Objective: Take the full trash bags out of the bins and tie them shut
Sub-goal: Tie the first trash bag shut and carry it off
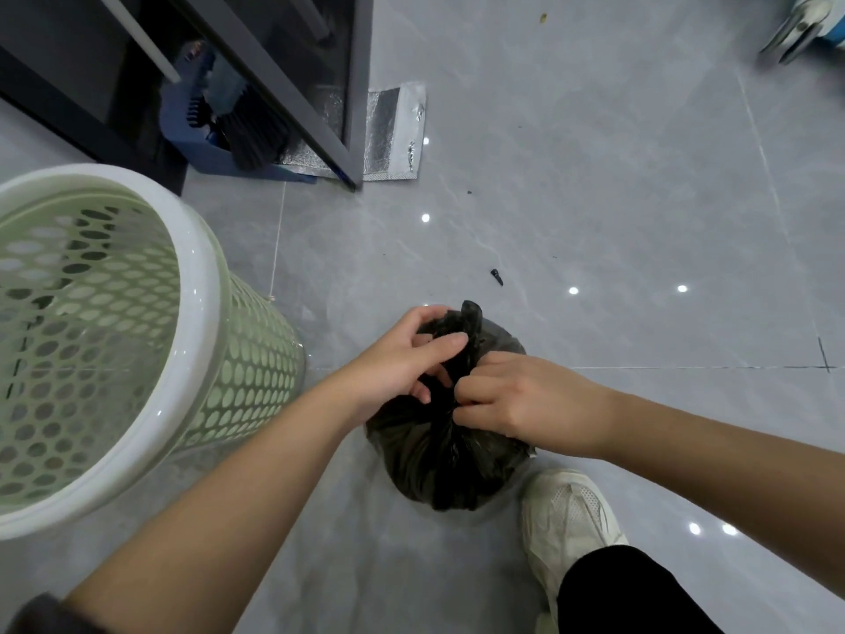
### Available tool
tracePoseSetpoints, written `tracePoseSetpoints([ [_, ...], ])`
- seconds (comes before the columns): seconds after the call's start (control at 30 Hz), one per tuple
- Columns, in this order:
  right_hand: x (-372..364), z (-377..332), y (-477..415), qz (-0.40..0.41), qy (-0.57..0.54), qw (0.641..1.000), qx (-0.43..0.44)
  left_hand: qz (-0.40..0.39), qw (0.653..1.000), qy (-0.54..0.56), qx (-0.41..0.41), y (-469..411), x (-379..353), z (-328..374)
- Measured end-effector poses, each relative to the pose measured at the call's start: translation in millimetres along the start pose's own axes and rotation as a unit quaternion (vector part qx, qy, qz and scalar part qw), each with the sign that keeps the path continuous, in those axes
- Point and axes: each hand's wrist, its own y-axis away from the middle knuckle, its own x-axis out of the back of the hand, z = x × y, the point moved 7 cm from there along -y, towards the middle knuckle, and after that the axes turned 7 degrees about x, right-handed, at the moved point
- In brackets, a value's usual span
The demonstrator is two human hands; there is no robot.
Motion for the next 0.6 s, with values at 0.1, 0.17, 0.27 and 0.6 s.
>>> tracePoseSetpoints([
  [0.1, -1.3, -3.4, 0.8, -0.003, -0.008, 1.000, 0.005, -0.045, 0.999, -0.006, -0.006, -4.0, -7.2, -0.8],
  [0.17, -0.1, -2.3, 1.2, 0.001, -0.016, 1.000, -0.002, -0.058, 0.998, 0.004, -0.013, -5.7, -10.5, -1.0],
  [0.27, -1.1, -0.1, 2.8, -0.006, -0.022, 1.000, -0.007, -0.043, 0.997, 0.059, 0.010, -10.0, -10.2, -7.4],
  [0.6, 6.4, 12.9, 14.4, 0.051, -0.157, 0.980, -0.112, -0.003, 0.962, -0.227, -0.149, 3.4, 3.3, 6.9],
])
